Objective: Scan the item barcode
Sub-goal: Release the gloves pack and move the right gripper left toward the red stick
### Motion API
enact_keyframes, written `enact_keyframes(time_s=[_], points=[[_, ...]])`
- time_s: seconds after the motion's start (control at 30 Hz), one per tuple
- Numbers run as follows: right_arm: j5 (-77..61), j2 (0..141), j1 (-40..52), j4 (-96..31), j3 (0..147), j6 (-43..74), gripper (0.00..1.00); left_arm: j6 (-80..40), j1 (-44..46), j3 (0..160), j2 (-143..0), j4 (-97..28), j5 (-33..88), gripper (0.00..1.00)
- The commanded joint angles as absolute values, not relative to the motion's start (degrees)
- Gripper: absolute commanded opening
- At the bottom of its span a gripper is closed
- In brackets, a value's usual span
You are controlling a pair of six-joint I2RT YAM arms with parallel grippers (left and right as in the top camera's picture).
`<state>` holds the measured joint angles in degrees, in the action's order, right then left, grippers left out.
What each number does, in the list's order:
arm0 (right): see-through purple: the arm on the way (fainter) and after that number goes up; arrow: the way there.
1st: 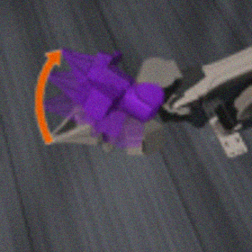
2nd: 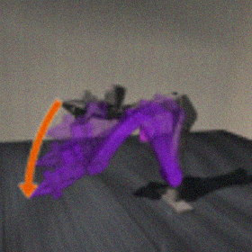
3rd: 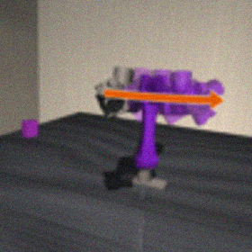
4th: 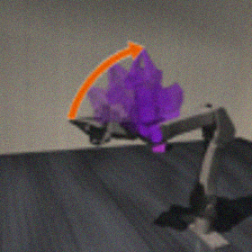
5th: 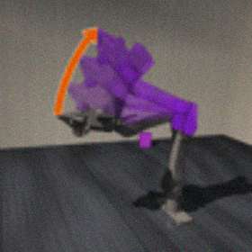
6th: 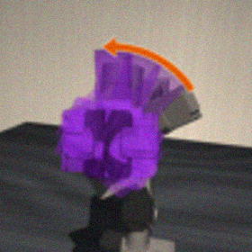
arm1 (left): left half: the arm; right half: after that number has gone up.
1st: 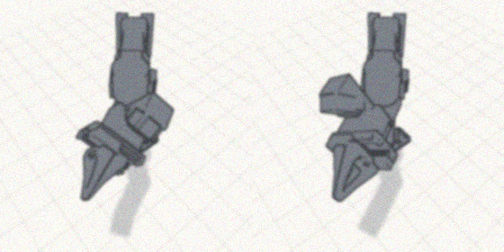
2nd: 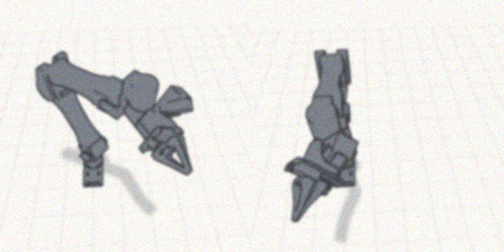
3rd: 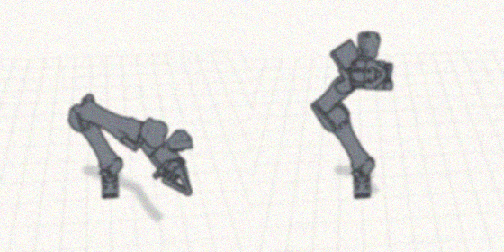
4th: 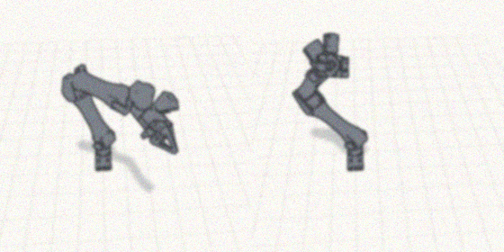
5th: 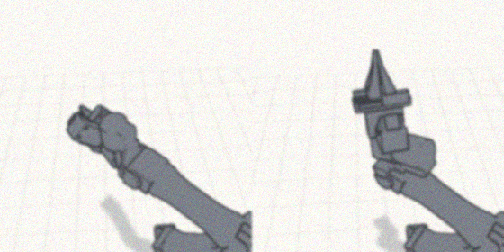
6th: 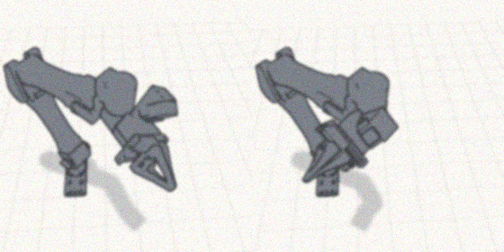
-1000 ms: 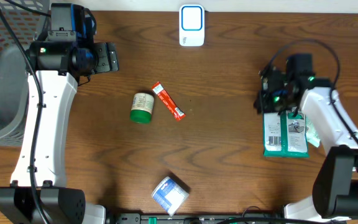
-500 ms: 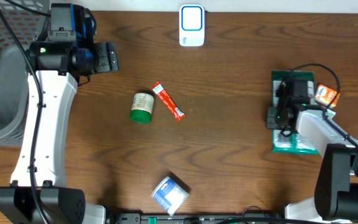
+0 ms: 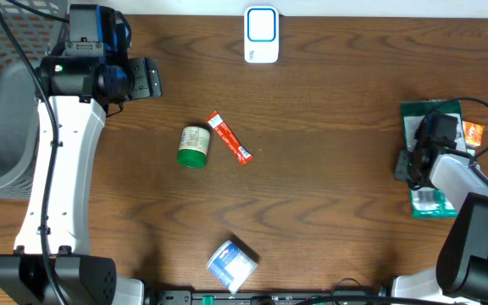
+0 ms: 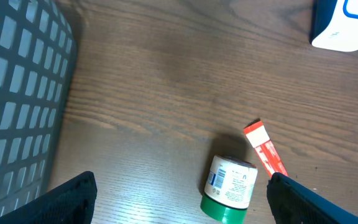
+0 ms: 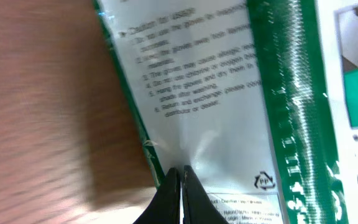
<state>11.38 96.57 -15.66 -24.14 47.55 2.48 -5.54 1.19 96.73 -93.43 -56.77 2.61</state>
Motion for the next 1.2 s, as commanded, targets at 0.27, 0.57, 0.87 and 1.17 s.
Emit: enact_keyframes(time_s=[0.27,0.57,0.87,1.17], points=[[14.5,97.8,-17.6,-24.9,48.4,-0.3,0.02,-5.2,1.0,96.6,-94.1,-56.9,1.9,0.88],[-14.1,97.8,-12.9,-37.1,63.9,-0.3,0.3,-5.2,1.0,96.6,-94.1,-56.9,1.9,0.88],[-26.6,97.8,2.2,-36.3,69.3,-0.3,0.51,-5.2,1.0,96.6,-94.1,-56.9,1.9,0.88],[-26.4,97.8,17.5,-35.4,69.2,-0.3,0.85,-5.2,1.0,96.6,-94.1,-56.9,1.9,0.88]])
